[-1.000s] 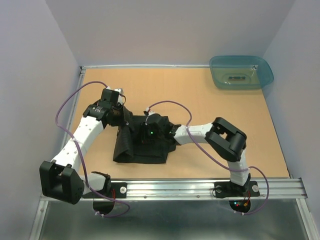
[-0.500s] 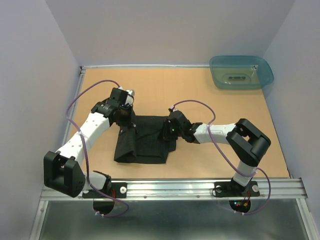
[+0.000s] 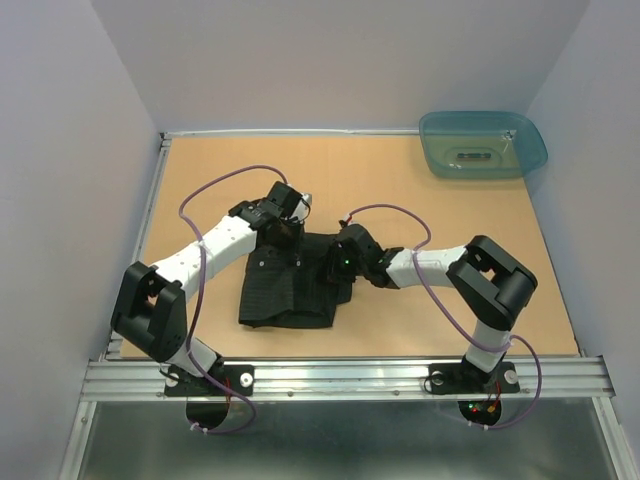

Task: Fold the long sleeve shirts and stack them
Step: Fold the shirt

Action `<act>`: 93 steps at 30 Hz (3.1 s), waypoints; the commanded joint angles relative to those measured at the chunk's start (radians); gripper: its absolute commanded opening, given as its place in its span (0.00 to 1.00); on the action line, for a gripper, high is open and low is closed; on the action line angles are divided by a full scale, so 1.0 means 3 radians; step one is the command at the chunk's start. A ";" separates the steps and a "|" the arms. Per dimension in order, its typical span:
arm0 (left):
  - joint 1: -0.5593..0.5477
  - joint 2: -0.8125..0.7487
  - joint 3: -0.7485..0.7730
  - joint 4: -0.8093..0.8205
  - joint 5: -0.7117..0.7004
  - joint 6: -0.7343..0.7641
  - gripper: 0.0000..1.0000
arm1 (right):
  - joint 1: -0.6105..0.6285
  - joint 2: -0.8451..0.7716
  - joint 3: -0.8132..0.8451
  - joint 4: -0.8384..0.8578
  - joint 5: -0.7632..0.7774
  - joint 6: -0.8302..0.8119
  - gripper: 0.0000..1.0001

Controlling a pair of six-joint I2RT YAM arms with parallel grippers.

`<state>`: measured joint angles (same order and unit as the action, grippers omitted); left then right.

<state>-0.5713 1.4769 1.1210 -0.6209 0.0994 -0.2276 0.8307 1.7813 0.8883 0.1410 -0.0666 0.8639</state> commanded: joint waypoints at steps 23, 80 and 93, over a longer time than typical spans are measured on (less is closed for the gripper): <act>-0.0427 0.0691 0.0395 0.0305 -0.0162 -0.0653 0.00 | -0.0023 -0.0083 -0.0251 0.0169 0.0130 0.0102 0.25; -0.0765 0.0686 0.0369 0.0490 -0.0198 -0.0540 0.04 | -0.0642 -0.0483 -0.0051 0.0210 0.0131 -0.0318 0.18; -0.0928 0.0783 0.0522 0.0408 -0.0208 -0.0453 0.04 | -0.0759 0.0086 -0.0143 0.0727 -0.0208 -0.0175 0.18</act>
<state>-0.8249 1.7134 1.2098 -0.4839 0.0319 -0.3813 0.6090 1.7905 0.8307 0.2863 -0.1074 0.8078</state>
